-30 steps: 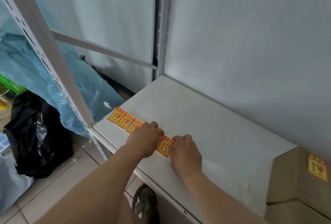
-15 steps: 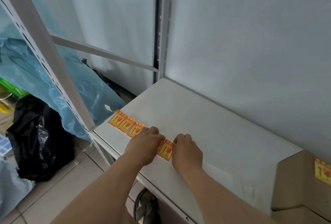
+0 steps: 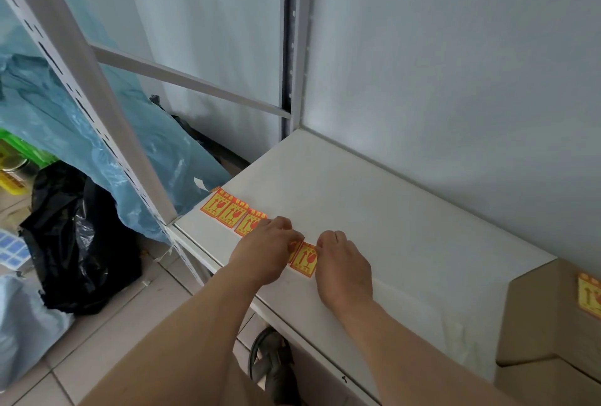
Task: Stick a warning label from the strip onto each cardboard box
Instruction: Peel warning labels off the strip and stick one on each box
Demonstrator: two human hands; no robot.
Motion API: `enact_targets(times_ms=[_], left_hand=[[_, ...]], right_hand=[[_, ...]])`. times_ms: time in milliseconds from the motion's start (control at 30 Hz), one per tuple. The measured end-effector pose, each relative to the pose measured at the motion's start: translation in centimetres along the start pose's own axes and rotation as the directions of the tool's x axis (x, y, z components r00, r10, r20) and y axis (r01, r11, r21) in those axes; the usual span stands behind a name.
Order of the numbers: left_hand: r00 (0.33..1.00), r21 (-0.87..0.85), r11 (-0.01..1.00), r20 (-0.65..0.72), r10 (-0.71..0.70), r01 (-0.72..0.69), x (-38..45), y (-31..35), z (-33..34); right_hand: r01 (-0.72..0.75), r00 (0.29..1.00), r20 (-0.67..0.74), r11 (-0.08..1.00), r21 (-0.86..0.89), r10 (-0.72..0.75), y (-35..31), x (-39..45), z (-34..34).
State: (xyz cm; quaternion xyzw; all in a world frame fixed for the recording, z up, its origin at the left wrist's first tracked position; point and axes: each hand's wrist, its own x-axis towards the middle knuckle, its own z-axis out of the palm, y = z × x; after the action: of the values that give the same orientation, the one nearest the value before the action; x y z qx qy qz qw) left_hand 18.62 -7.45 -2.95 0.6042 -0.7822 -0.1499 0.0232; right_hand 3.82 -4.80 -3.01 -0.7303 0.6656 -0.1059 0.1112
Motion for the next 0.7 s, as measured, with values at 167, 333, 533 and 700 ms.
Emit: enact_targets(times_ms=[167,333,533,700], left_hand=[[1.000,-0.003,1.000,-0.009,0.005,-0.006,0.02,-0.19,0.13],[1.000,-0.019,1.000,-0.007,0.009,-0.009,0.19,-0.34,0.21],[1.000,-0.046,0.999,0.003,0.006,-0.006,0.33,-0.57,0.34],[1.000,-0.060,0.998,0.014,-0.011,0.012,0.32,-0.54,0.38]], right_hand=[[0.015,1.000,-0.019,0.999,0.046,-0.014,0.12,0.02,0.23],[0.012,1.000,-0.011,0.999,0.032,-0.012,0.08,-0.05,0.29],[0.051,0.998,-0.026,0.995,0.082,-0.049,0.55,-0.48,0.39],[0.091,0.996,-0.039,0.985,0.148,-0.086,0.94,-0.93,0.32]])
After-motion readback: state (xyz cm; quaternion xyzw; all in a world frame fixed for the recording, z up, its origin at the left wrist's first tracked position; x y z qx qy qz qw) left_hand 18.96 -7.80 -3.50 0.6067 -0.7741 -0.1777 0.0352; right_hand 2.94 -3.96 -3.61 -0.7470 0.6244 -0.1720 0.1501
